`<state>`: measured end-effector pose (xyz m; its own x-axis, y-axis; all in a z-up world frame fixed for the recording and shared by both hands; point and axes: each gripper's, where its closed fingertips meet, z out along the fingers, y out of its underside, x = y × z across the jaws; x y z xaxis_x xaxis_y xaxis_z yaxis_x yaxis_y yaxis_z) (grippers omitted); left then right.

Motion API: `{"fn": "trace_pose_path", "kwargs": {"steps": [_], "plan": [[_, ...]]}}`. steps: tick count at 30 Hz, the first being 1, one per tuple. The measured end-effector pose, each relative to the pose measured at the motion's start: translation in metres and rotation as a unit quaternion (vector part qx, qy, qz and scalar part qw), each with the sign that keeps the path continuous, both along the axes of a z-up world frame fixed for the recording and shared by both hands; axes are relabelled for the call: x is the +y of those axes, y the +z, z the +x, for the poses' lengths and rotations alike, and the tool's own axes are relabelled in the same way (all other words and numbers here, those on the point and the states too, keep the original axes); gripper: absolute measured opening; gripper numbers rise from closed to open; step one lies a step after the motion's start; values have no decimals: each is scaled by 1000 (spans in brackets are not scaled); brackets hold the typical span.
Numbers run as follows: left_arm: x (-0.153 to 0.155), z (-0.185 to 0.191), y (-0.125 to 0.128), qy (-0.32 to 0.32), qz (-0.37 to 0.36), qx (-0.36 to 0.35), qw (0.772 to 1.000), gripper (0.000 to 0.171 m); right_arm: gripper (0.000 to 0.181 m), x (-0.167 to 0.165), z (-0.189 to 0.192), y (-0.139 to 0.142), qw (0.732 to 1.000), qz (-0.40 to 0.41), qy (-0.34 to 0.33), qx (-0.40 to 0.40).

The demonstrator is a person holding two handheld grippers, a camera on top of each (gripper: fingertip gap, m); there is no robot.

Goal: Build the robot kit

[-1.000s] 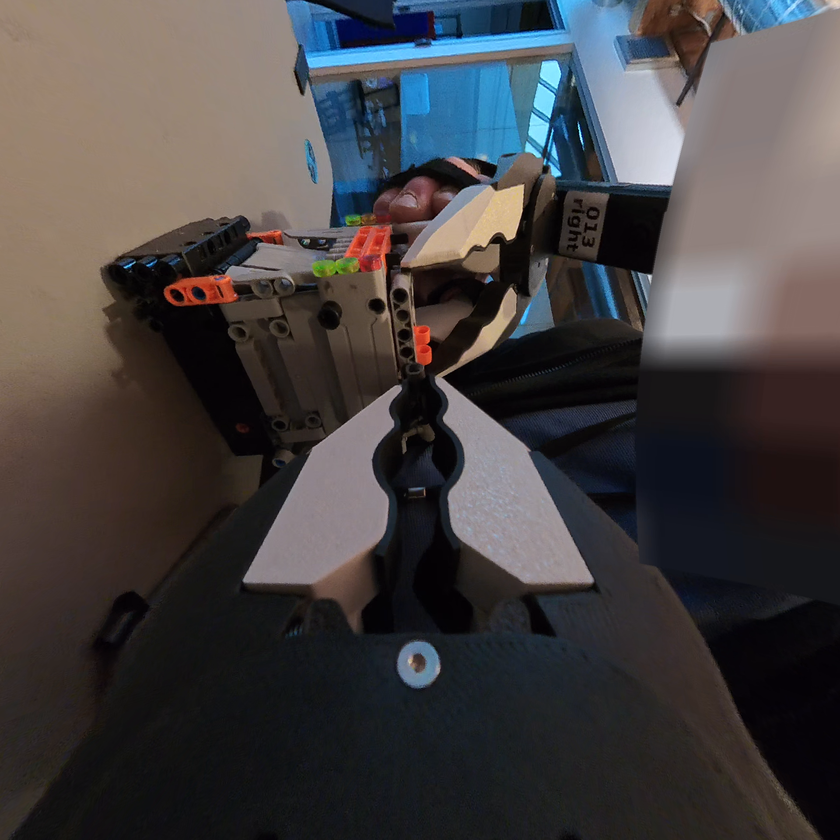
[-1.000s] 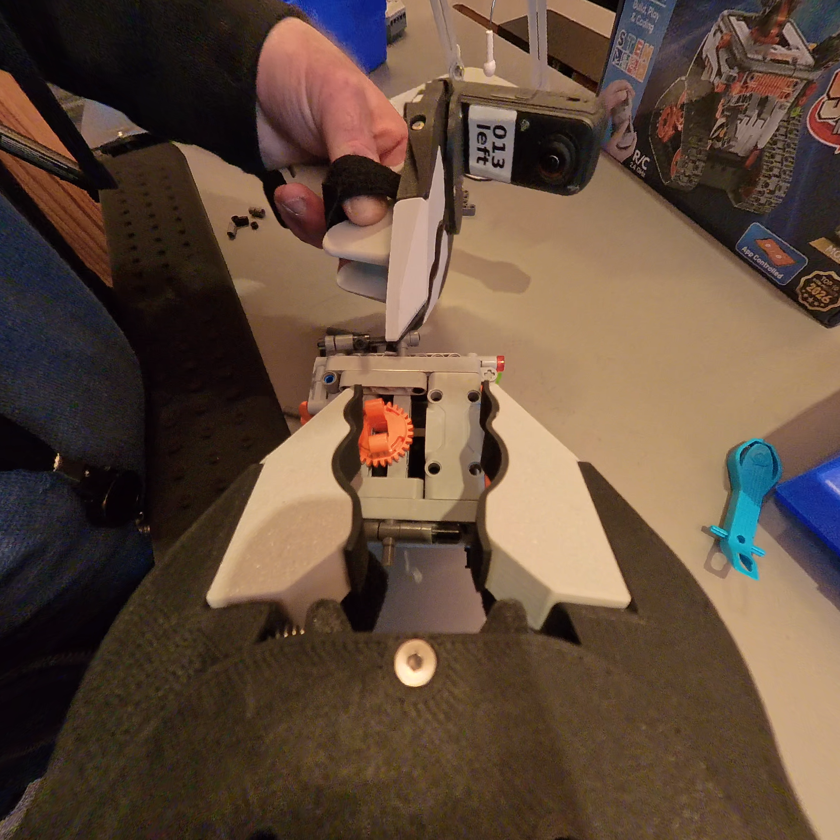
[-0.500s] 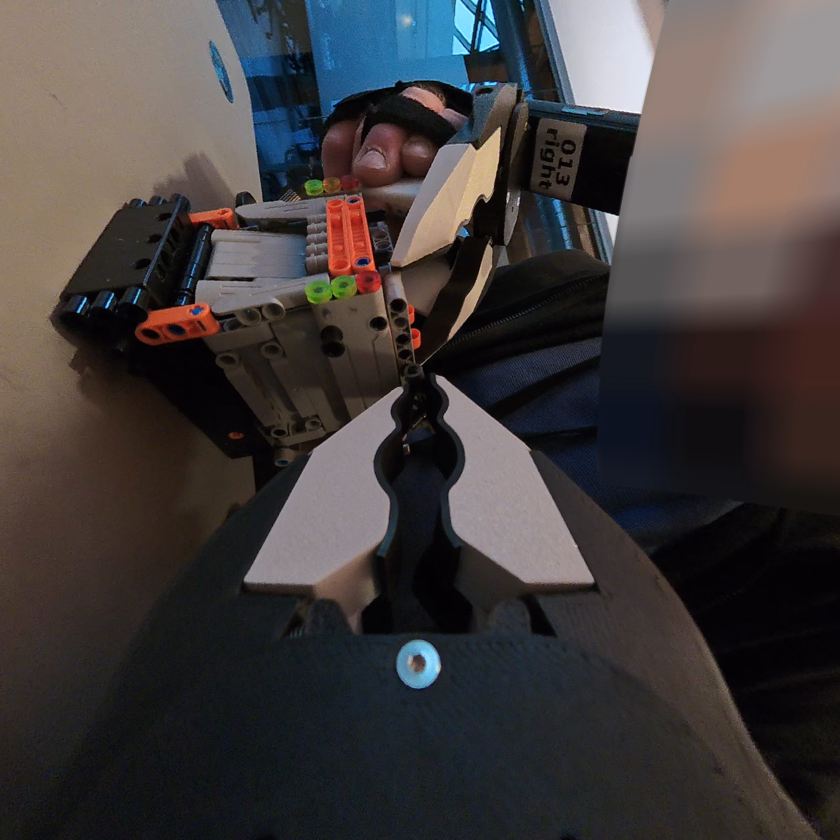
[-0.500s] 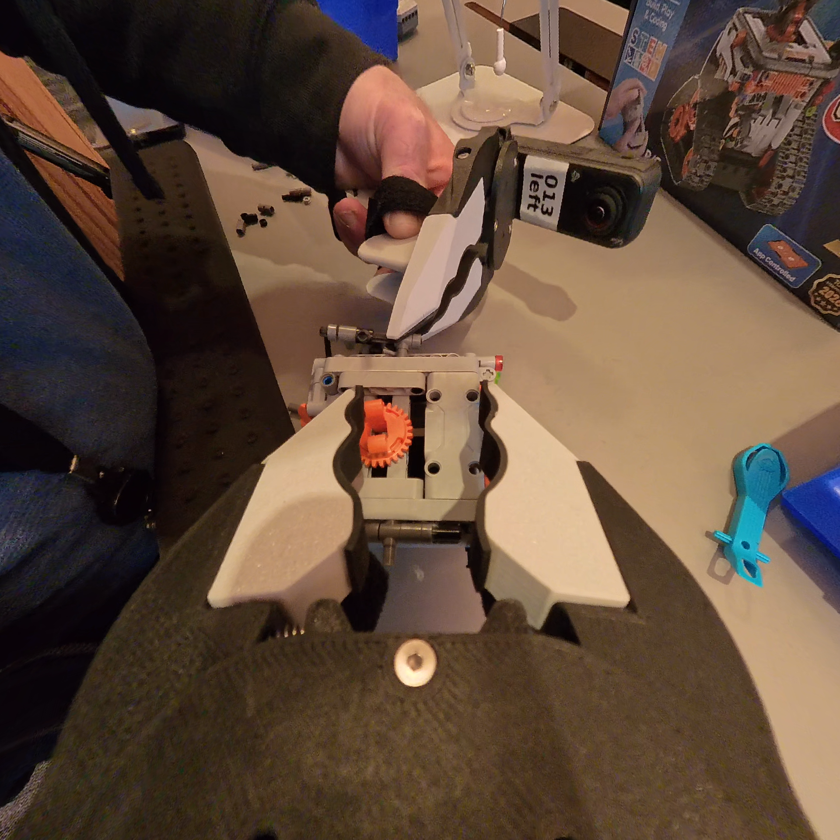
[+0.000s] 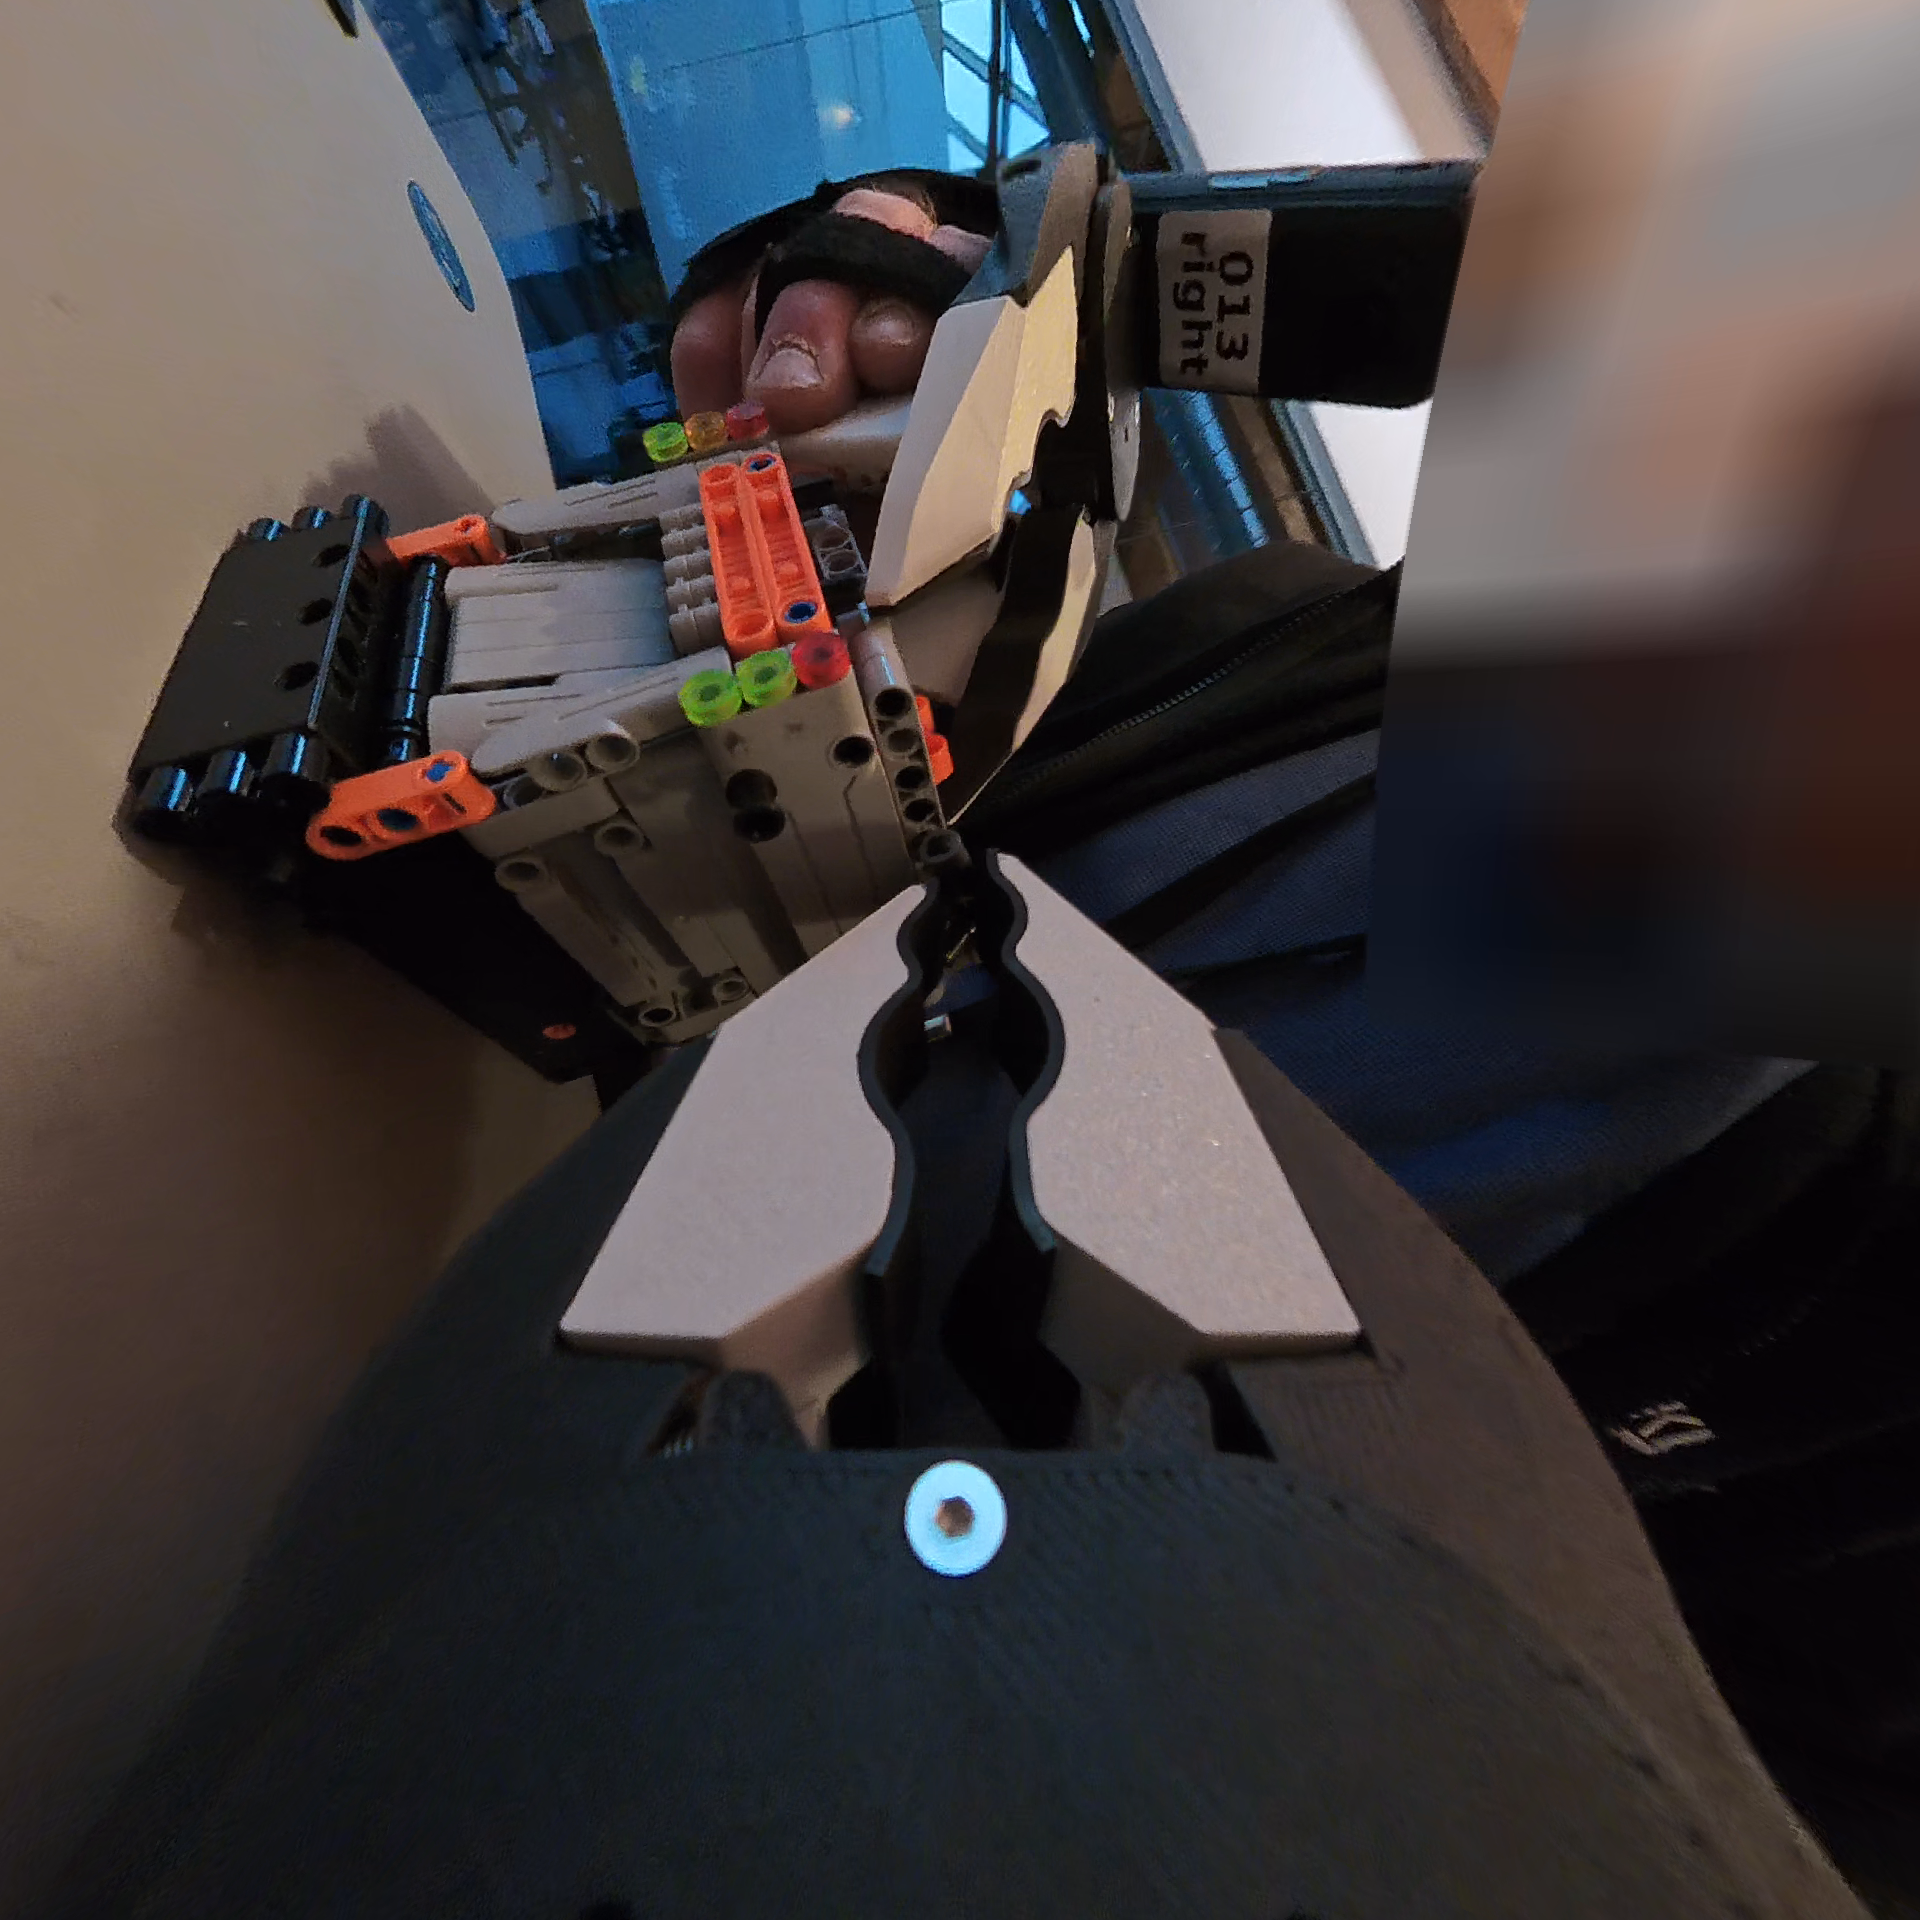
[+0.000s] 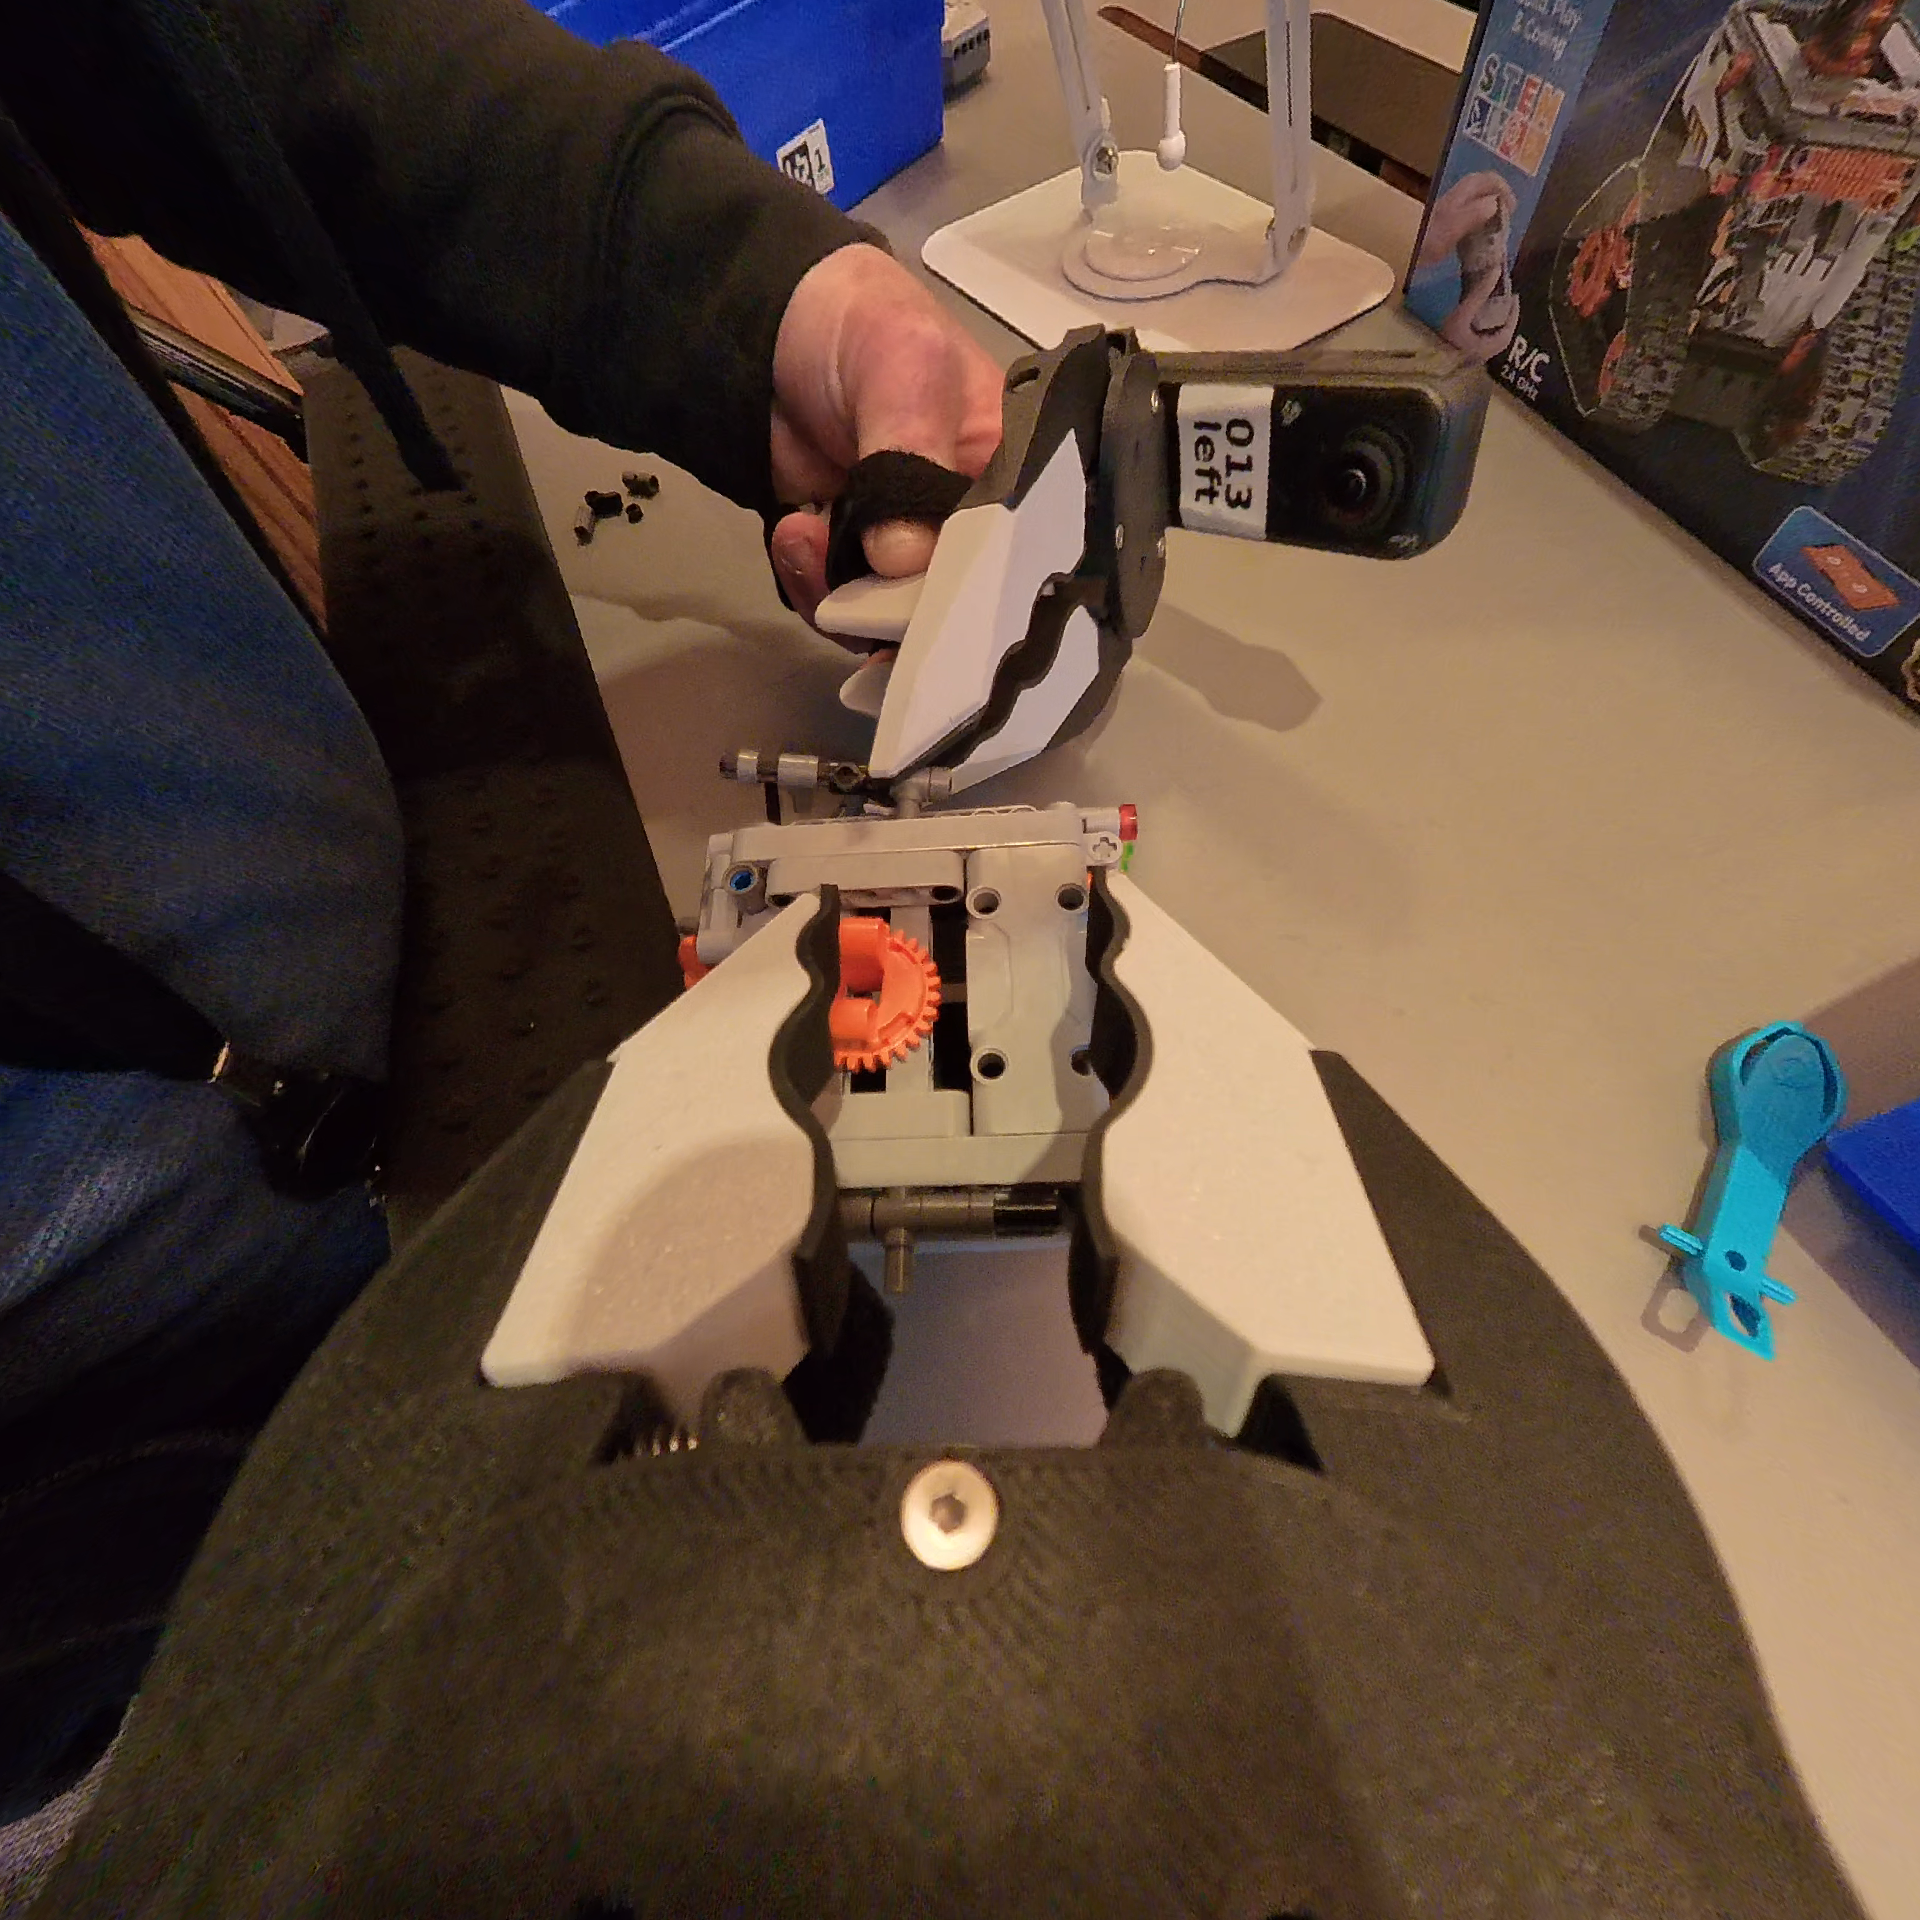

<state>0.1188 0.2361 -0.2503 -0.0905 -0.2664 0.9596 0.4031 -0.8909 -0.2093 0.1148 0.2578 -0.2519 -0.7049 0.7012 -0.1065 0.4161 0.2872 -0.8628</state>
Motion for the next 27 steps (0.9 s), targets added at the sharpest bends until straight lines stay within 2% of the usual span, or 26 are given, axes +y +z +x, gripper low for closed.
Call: {"fn": "trace_pose_path", "kwargs": {"steps": [10,19,24,27], "plan": [[-1,5,0,13,47,67,997,2,43,0,2,0,1000,-7,5,-3],[0,6,-1,5,54,85,995,2,42,1,2,0,1000,-10,5,-5],[-2,6,-2,-7,51,170,984,2,42,1,2,1,1000,-20,7,-2],[-2,6,-3,-17,55,177,983,2,42,1,2,1,1000,-21,8,-3]]}}
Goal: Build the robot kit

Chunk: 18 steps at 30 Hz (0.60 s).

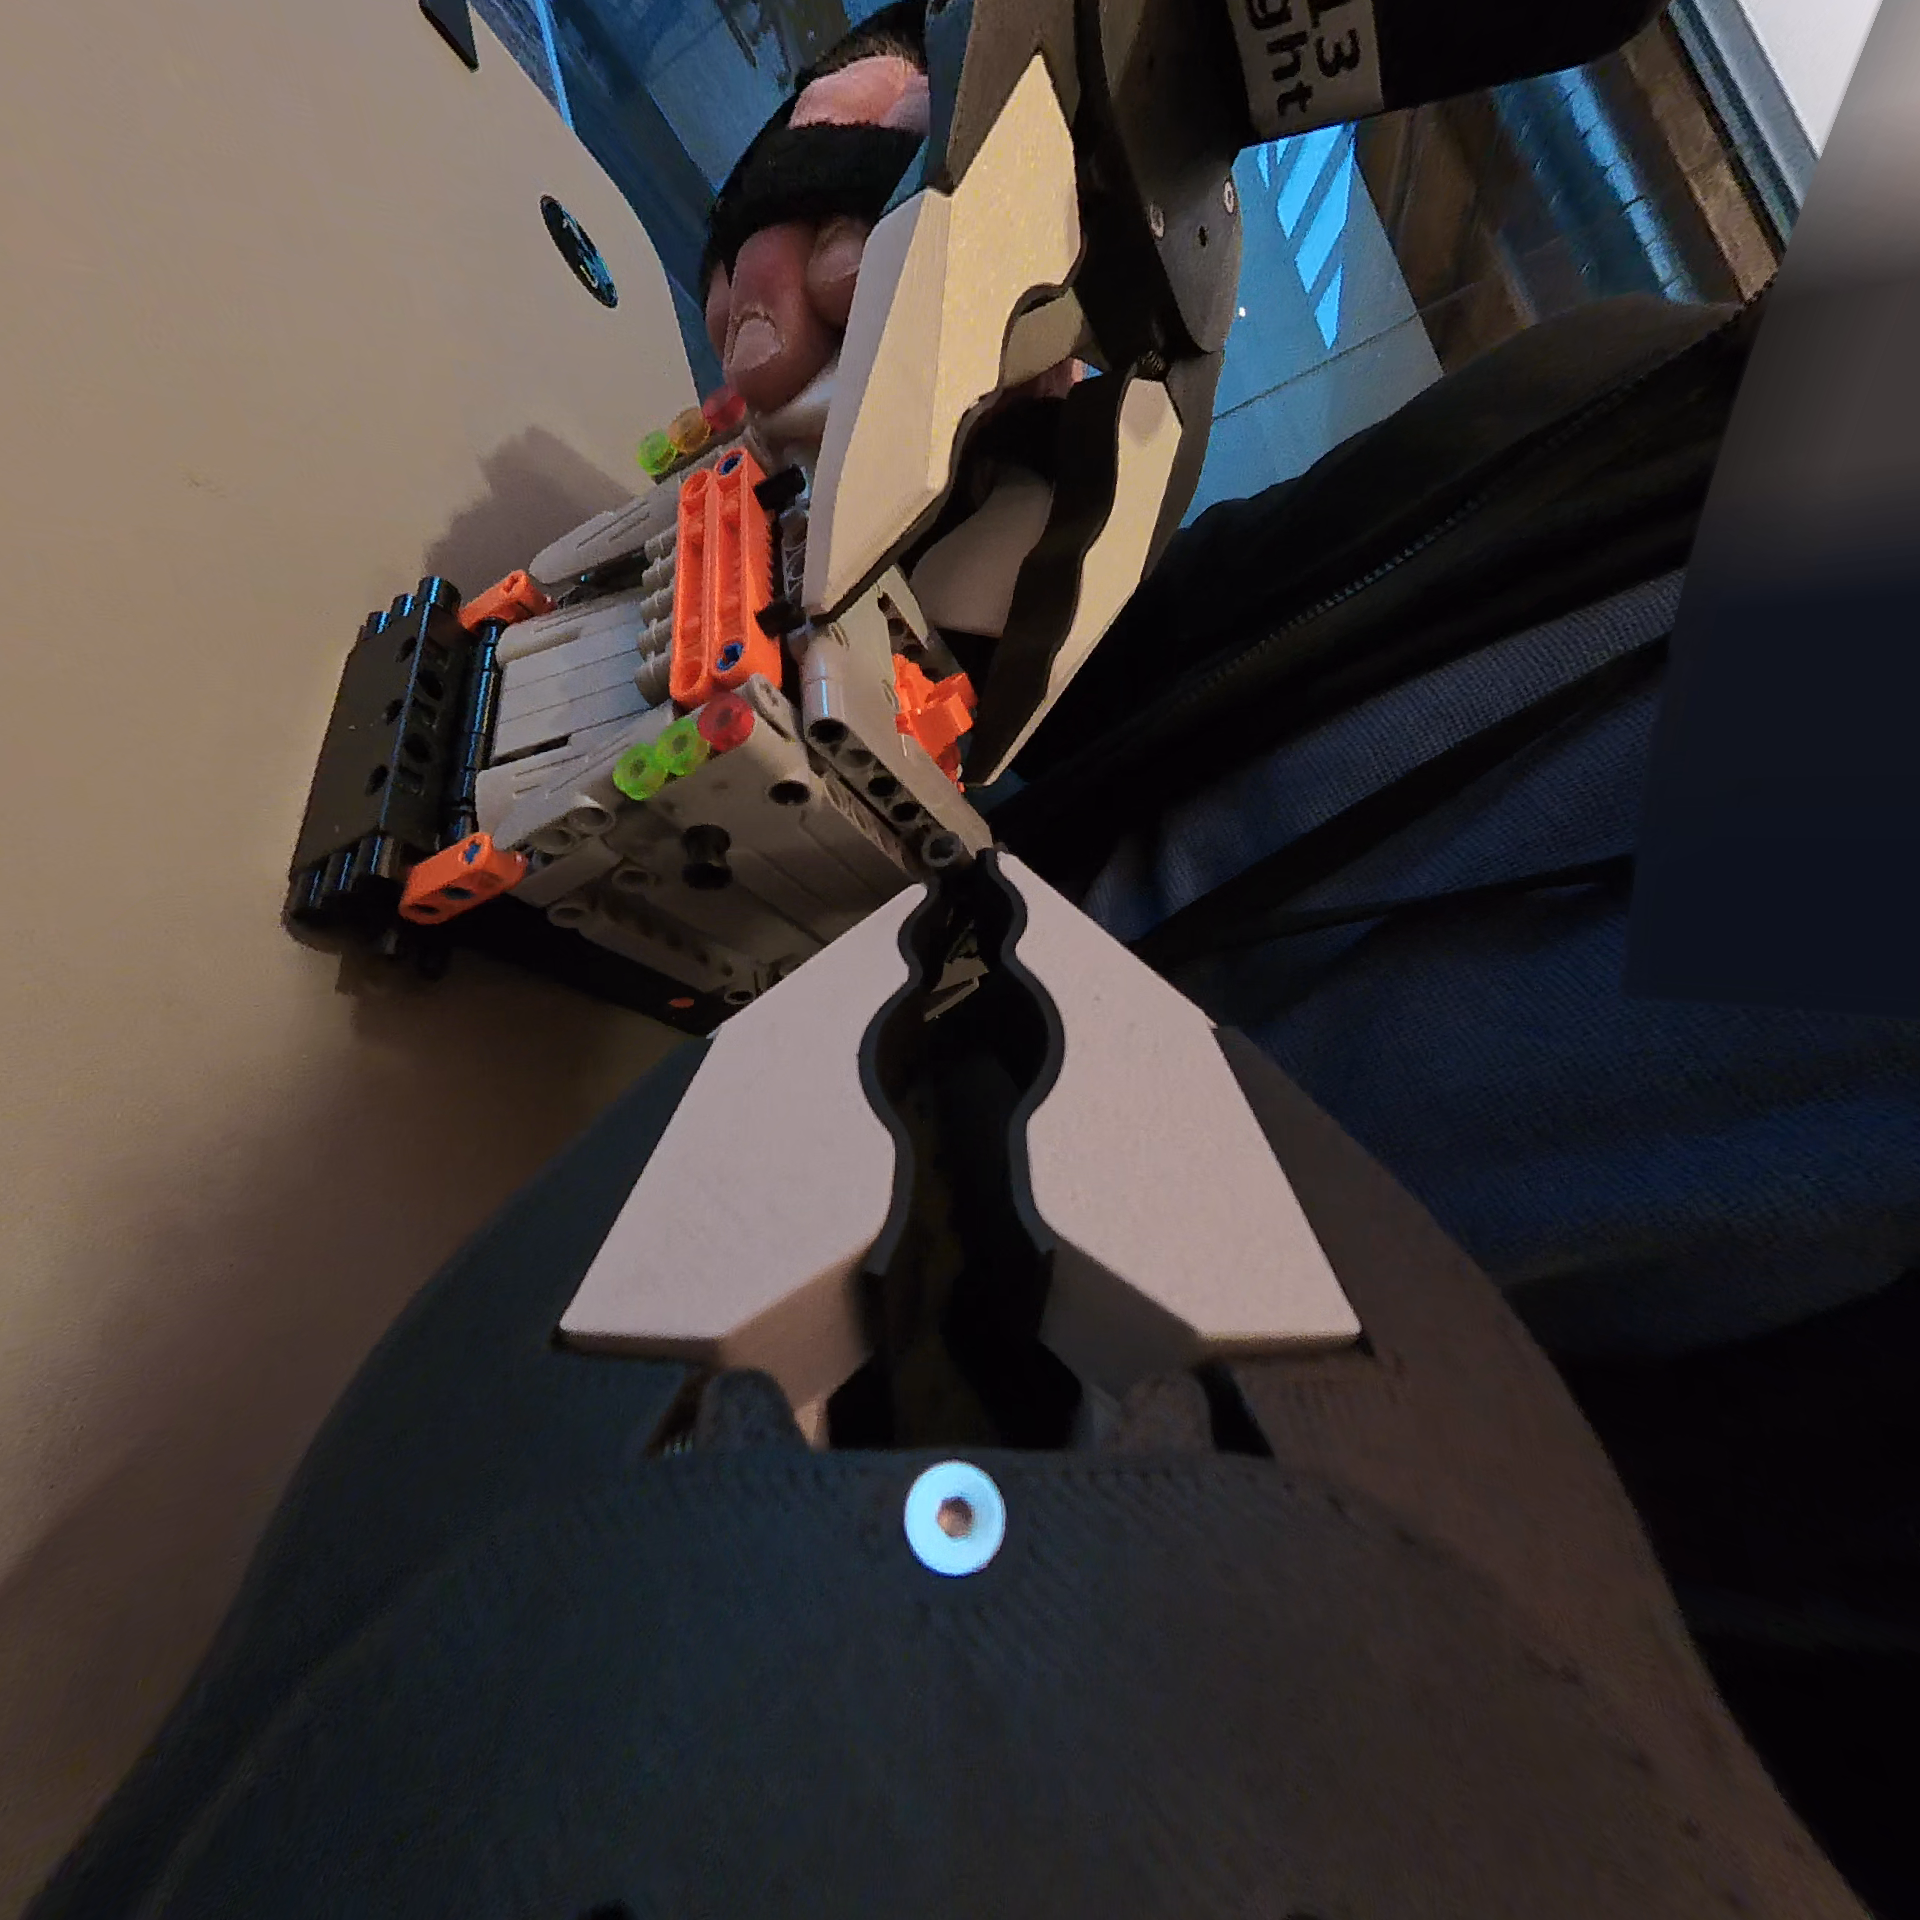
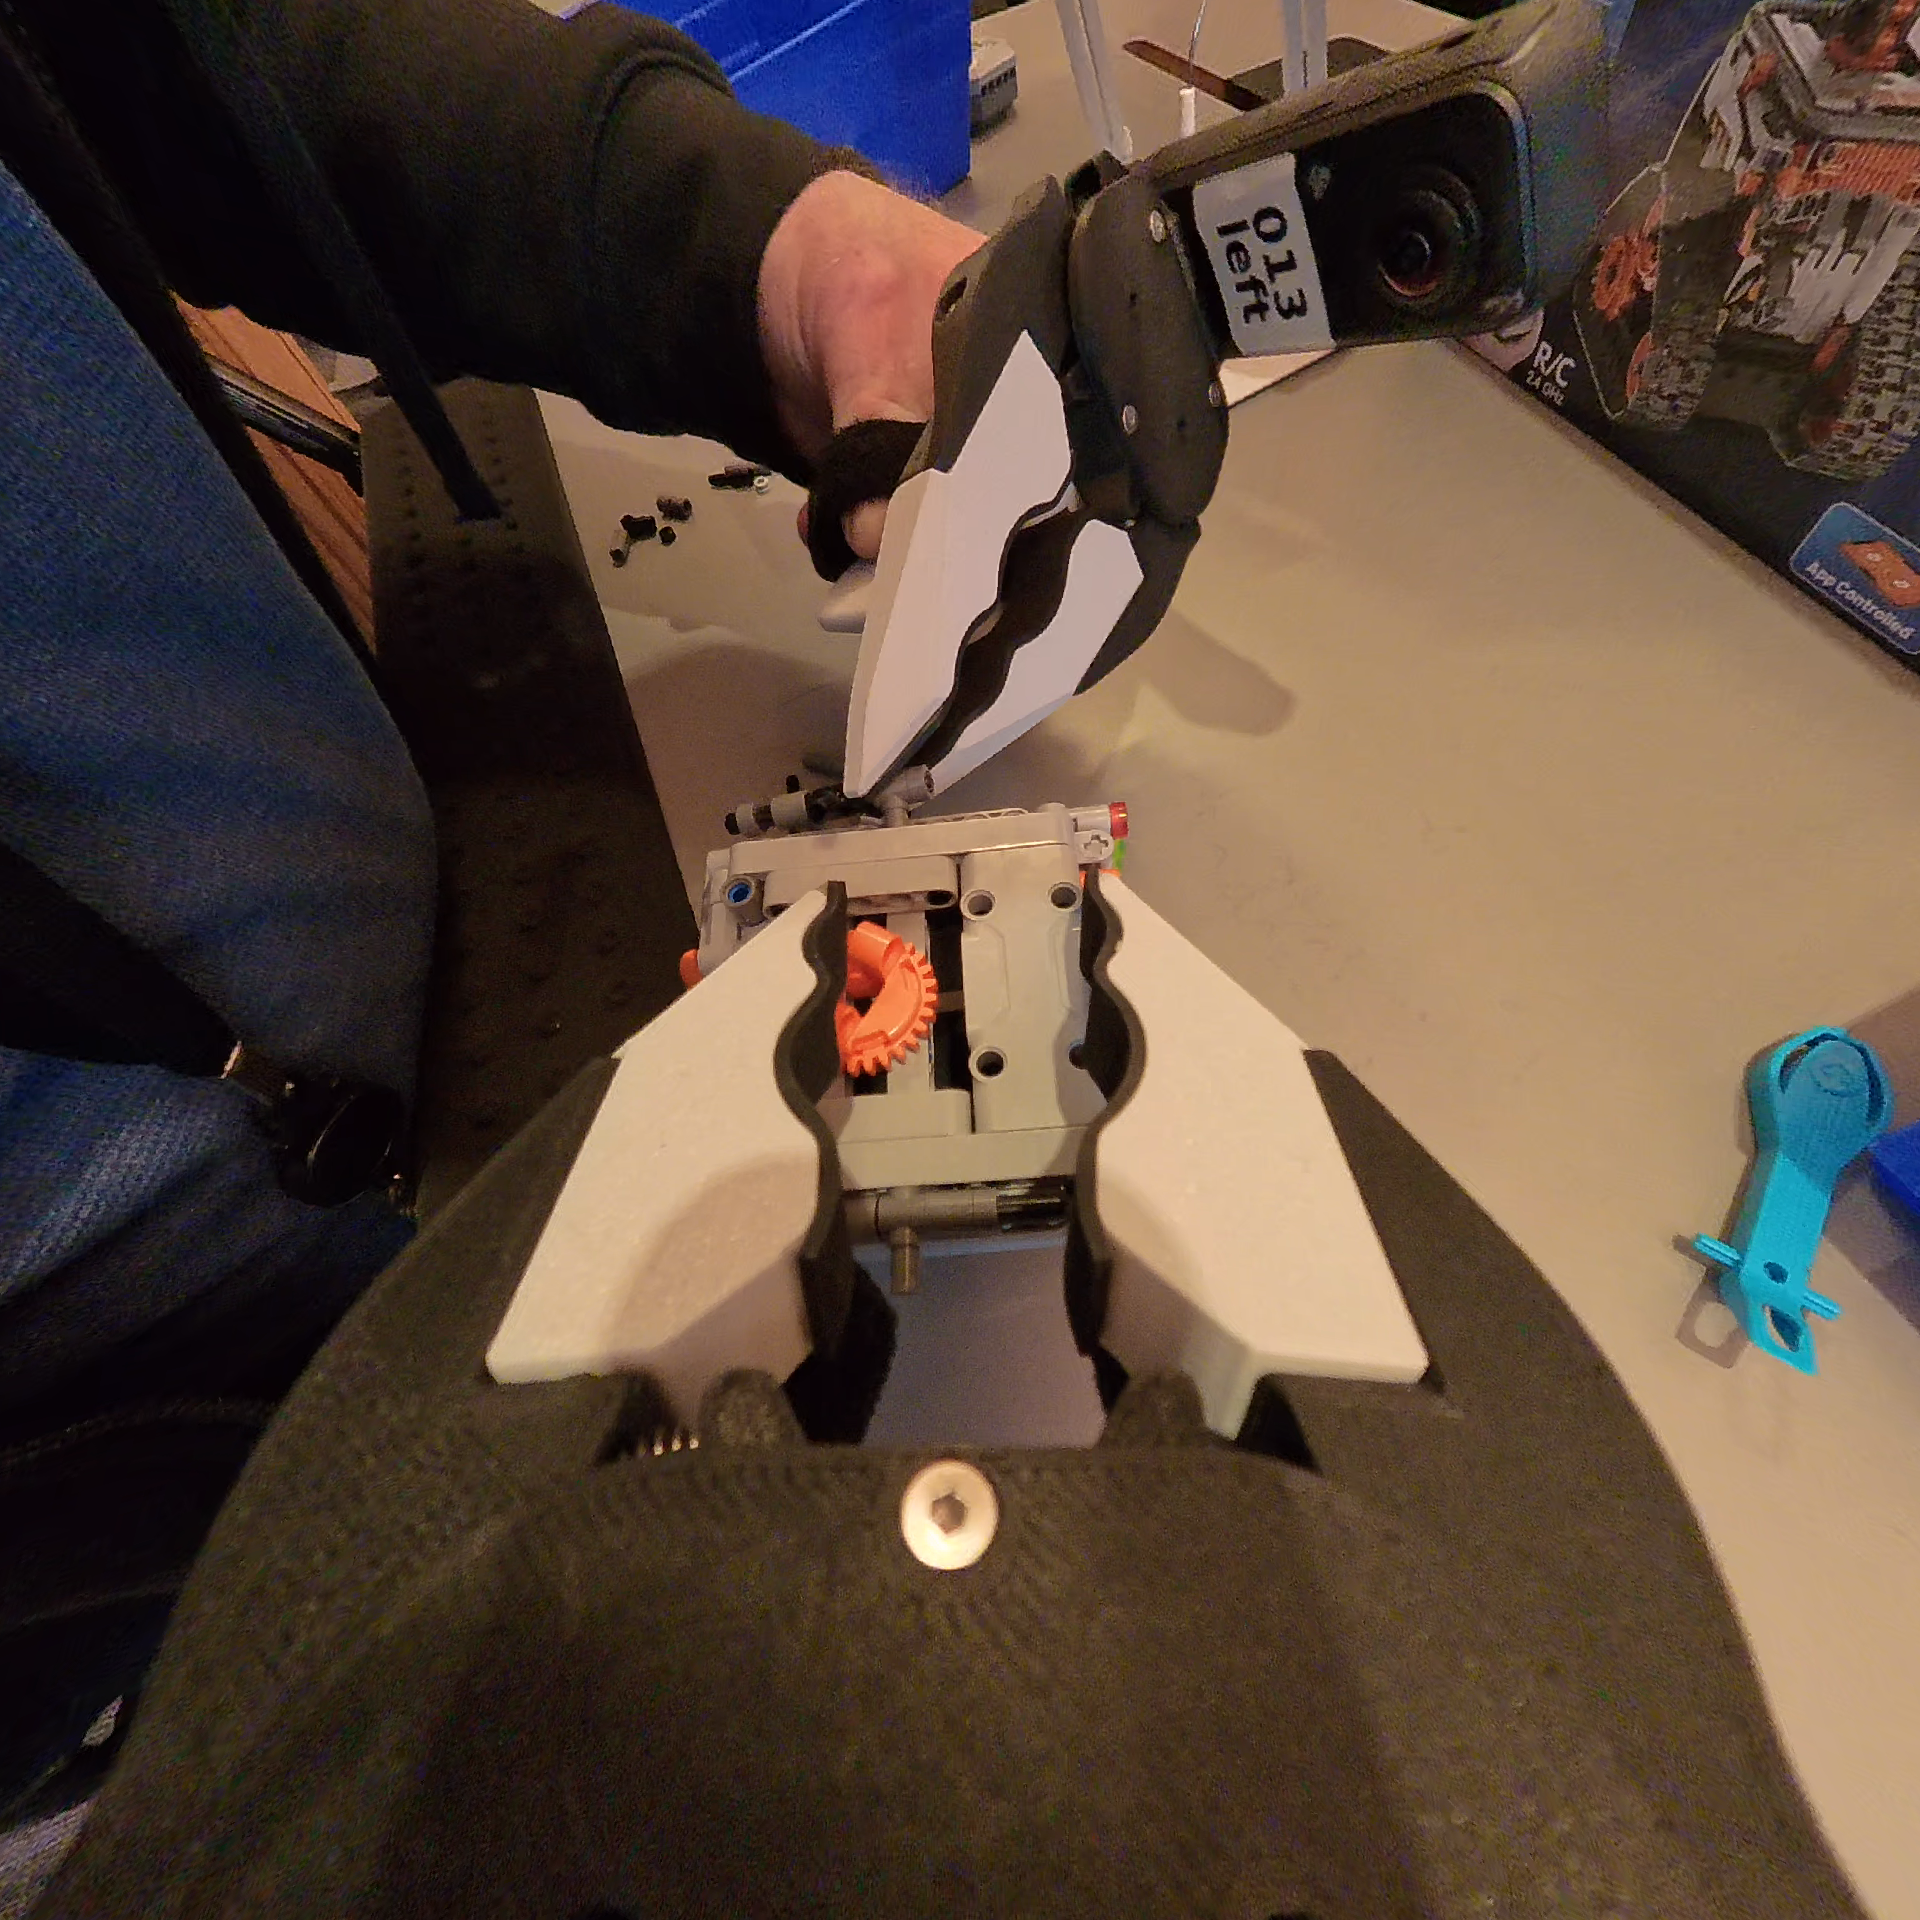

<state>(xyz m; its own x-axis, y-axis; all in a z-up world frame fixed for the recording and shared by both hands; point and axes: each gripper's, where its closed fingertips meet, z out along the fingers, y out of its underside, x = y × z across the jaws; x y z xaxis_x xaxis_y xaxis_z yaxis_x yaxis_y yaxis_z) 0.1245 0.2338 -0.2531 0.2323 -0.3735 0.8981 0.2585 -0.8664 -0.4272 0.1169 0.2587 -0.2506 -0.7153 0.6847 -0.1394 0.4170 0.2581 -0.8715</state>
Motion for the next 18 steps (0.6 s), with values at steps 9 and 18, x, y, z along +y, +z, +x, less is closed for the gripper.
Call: {"fn": "trace_pose_path", "kwargs": {"steps": [9,18], "plan": [[-1,-1,0,-34,-3,-52,998,2,42,0,0,0,1000,3,2,-2],[2,-1,1,2,0,-131,991,0,41,1,0,-1,1000,3,0,-5]]}}
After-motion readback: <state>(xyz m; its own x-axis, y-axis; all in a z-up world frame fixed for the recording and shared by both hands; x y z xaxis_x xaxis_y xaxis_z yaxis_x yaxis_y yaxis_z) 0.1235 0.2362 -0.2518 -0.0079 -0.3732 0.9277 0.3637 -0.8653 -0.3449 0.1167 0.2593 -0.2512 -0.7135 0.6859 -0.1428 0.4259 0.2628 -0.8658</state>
